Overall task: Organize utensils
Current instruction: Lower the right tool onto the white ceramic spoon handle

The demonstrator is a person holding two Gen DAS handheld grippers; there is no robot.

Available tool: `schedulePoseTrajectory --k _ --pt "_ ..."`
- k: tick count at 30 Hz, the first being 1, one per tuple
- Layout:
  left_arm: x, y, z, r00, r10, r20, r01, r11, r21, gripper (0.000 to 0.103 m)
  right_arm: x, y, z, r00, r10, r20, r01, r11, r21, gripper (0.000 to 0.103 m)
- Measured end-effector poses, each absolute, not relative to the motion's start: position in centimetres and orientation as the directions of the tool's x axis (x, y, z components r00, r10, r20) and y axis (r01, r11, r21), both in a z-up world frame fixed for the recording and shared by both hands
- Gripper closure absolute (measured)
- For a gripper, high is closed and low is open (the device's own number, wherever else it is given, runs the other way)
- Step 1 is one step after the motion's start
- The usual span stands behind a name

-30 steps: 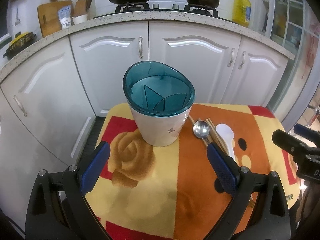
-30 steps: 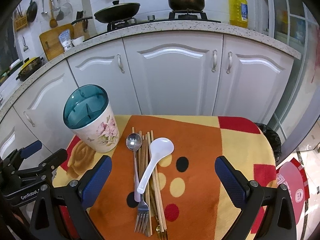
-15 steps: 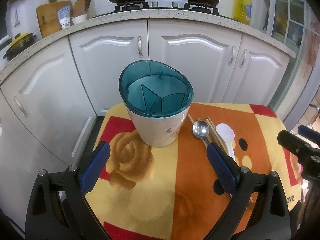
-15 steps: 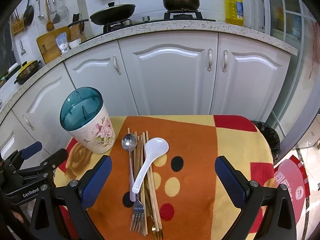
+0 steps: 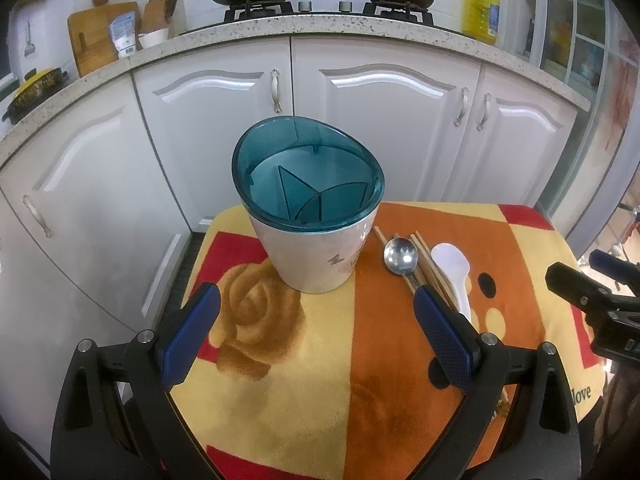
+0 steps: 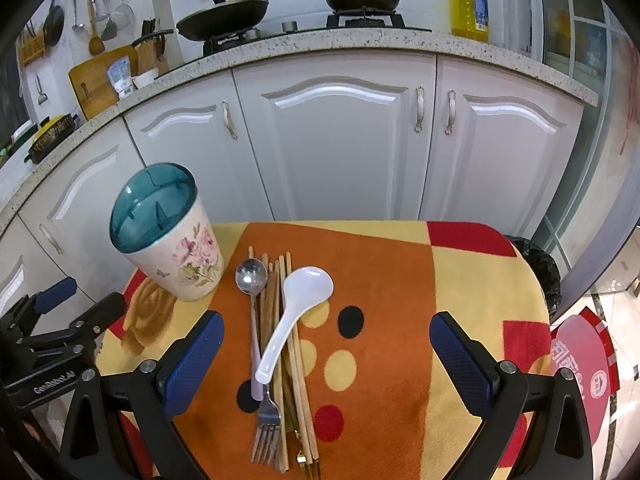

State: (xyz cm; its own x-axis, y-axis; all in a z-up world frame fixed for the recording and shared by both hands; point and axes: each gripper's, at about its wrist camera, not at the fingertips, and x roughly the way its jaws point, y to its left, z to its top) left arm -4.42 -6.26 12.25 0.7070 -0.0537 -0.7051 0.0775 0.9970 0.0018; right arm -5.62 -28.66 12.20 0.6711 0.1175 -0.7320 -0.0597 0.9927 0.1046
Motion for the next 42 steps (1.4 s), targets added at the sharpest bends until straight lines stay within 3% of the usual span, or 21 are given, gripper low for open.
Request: schedulePoseTrajectory --k 10,16,20,28,31,33,39,42 --pt "-3.8 -6.6 11.4 0.687 -0.077 -0.723 0.094 0.995 -0.017 0.006 -4.3 -28.7 9.8 0.628 0.132 -0.767 -0.076 0.991 0.109 0.009" --pt "-3.4 -7.0 10.4 0.656 -0.094 -0.748 0.117 0.993 -0.022 0.019 -2.1 -28.3 7.4 0.572 0.172 -0.802 -0.103 0.985 0.138 0.027" --pt "-2.9 -7.1 9.5 0.628 -0.114 -0.77 0.125 0.991 -0.045 0.02 -0.1 -28.5 5.5 0.525 0.22 -0.822 -0.111 0.975 0.19 0.045" --pt "-1.1 -8.1 7.9 0.562 -0.162 -0.811 0.129 0.986 -0.107 0.022 2.1 -27.7 3.9 0.459 0.305 -0.834 -0.134 0.952 0.274 0.058" --pt "-0.6 -8.7 7.4 0.549 -0.167 -0.819 0.138 0.984 -0.108 0.023 2.8 -27.1 3.0 0.427 0.346 -0.836 -0.157 0.938 0.308 0.069" --pt "-0.3 -9.2 7.2 0.543 -0.168 -0.823 0.147 0.984 -0.103 0.023 2.9 -27.1 2.8 0.419 0.368 -0.831 -0.156 0.93 0.333 0.083" --pt "0.8 -10.6 6.2 0.509 -0.2 -0.837 0.17 0.977 -0.13 0.023 1.7 -29.1 2.8 0.431 0.383 -0.817 -0.151 0.923 0.353 0.088" --pt "1.6 -11.5 5.3 0.479 -0.23 -0.847 0.174 0.971 -0.165 0.038 0.8 -30.7 3.1 0.446 0.382 -0.809 -0.124 0.922 0.366 0.088"
